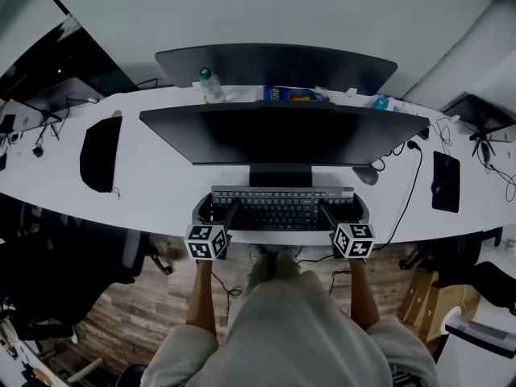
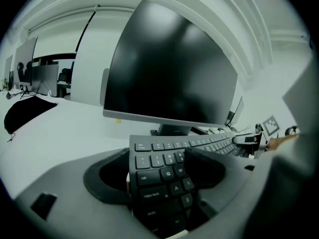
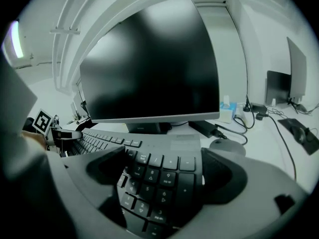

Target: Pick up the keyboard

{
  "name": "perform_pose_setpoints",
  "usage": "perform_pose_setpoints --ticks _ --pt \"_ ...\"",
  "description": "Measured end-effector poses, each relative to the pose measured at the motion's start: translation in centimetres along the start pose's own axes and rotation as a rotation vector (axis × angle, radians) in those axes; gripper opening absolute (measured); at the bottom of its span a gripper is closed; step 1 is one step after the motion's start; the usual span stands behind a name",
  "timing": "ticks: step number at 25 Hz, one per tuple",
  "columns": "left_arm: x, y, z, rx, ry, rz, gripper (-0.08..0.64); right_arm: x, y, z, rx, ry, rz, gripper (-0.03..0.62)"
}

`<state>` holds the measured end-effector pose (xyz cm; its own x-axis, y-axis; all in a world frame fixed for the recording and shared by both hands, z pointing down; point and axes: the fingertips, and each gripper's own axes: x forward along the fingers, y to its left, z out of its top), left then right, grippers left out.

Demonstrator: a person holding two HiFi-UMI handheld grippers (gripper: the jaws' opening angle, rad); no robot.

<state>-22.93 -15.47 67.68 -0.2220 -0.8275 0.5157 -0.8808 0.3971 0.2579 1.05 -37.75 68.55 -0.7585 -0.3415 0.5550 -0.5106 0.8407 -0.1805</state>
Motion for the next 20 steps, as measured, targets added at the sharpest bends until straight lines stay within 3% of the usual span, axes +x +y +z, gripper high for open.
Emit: perform_pose_setpoints --ticks 20 --pt "-4.3 -2.8 9.1 0.092 -0.208 -0.018 0.322 -5.1 1.0 9.1 -0.077 -0.227 -0.006 0.454"
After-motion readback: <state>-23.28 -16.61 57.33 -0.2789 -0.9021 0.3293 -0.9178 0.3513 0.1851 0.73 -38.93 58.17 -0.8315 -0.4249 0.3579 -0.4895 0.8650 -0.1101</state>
